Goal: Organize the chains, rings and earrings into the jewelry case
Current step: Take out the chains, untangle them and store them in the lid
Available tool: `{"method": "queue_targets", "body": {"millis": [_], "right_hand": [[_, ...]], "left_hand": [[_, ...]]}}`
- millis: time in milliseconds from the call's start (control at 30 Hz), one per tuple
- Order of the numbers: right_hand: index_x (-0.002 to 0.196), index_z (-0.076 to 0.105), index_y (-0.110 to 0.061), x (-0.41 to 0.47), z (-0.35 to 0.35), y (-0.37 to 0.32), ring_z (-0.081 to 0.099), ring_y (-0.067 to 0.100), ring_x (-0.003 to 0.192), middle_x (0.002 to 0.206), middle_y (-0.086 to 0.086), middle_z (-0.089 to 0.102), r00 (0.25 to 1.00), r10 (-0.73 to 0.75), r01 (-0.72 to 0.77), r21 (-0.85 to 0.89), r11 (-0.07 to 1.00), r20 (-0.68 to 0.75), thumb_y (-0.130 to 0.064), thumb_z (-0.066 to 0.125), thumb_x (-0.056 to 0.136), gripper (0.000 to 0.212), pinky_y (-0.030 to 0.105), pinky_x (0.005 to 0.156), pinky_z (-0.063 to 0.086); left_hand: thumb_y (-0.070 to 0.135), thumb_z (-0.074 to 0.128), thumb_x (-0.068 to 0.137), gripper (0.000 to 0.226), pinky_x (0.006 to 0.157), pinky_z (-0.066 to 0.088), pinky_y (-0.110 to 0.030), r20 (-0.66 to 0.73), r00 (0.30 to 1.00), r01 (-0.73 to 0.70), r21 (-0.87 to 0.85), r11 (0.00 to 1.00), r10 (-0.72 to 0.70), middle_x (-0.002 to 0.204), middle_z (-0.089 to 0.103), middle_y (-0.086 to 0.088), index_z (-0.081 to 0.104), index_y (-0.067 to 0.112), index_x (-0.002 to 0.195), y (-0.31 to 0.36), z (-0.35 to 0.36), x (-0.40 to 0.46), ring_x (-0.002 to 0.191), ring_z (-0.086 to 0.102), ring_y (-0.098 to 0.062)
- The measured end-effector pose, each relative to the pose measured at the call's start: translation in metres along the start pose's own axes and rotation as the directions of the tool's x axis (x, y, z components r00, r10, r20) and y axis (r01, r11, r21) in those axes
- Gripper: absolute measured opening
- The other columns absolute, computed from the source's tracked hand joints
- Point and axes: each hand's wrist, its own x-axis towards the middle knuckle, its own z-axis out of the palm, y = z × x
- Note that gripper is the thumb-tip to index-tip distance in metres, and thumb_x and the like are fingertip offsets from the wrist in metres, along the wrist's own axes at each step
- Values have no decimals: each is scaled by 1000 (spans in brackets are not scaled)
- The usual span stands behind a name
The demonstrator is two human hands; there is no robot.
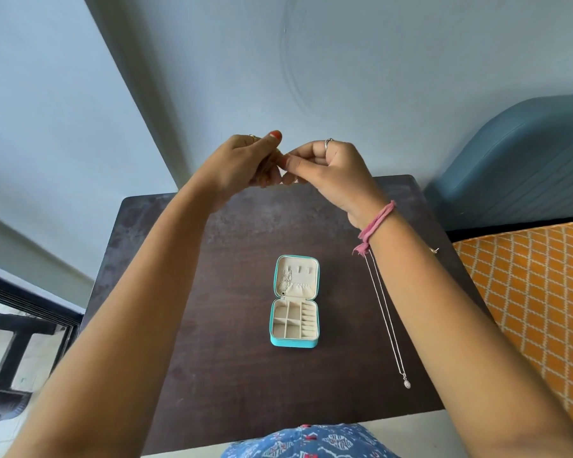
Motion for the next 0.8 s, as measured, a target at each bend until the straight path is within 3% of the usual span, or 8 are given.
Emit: {"method": "queue_targets", "body": {"millis": [67, 167, 233, 300, 433, 567, 667, 800], "right_hand": [[88, 72, -10, -1, 1, 1, 69, 6, 71, 72, 0, 74, 1000, 19, -19, 19, 1000, 4, -24, 69, 85, 15, 24, 78, 53], [88, 71, -12, -4, 2, 2, 68, 5, 73, 73, -1, 74, 999, 41, -41, 27, 999, 5, -26, 70, 85, 15, 22, 78, 52], [85, 70, -13, -6, 2, 1, 68, 5, 74, 77, 0, 74, 999, 46, -46, 85, 995, -2, -24, 70, 85, 12, 18, 71, 49], [84, 68, -12, -9, 0, -3, 66, -1, 69, 80, 3, 72, 998, 57, -58, 140, 989, 7, -21, 67, 88, 10, 9, 61, 44], [84, 65, -16, -11, -7, -7, 62, -7, 61, 84, 2, 70, 990, 98, -112, 159, 981, 97, -21, 64, 90, 8, 5, 53, 41], [93, 67, -20, -7, -14, -5, 63, 4, 75, 90, -3, 72, 989, 103, -117, 137, 984, 109, -19, 62, 91, 6, 17, 70, 45], [93, 69, -24, -5, -17, -6, 64, 9, 83, 93, -5, 73, 990, 83, -104, 195, 975, 116, -18, 61, 90, 11, 29, 81, 44], [96, 70, -24, -7, -12, -8, 67, 9, 86, 96, -4, 73, 981, 72, -96, 131, 987, 181, -26, 63, 91, 9, 32, 83, 48]], "left_hand": [[39, 44, 100, 46, 82, 51, -41, -21, 999, 30, 75, 997, -29, 63, 61, -5, 64, 6, 75, -3, -1, 1, 65, 52, -20], [40, 44, 100, 48, 57, 43, -22, -25, 1000, 14, 127, 992, -11, 53, 56, 0, 62, 6, 69, -1, 0, -1, 51, 45, -14], [39, 43, 100, 49, 50, 36, -18, -7, 1000, 17, 42, 999, -17, 46, 50, 3, 60, 9, 65, 1, 2, -2, 46, 40, -11], [40, 41, 101, 50, 47, 31, -17, 49, 997, 62, -147, 987, -55, 43, 42, 4, 58, 11, 63, 1, 2, -3, 40, 34, -9], [48, 34, 98, 51, 62, 31, -26, 219, 975, 129, -463, 877, -28, 47, 44, 7, 69, 16, 80, -4, -4, -4, 35, 24, -6], [61, 26, 95, 65, 75, 44, -29, 283, 959, 161, -567, 808, 7, 58, 55, 7, 72, 16, 102, -11, -4, -5, 36, 32, -4], [68, 17, 92, 76, 77, 46, -32, 299, 952, 158, -654, 740, 62, 57, 55, 8, 73, 17, 103, -13, 0, -7, 38, 34, -3], [68, 15, 92, 77, 76, 42, -31, 272, 958, 145, -741, 656, 95, 46, 45, 9, 74, 18, 94, -15, 10, -8, 36, 36, -2]]}}
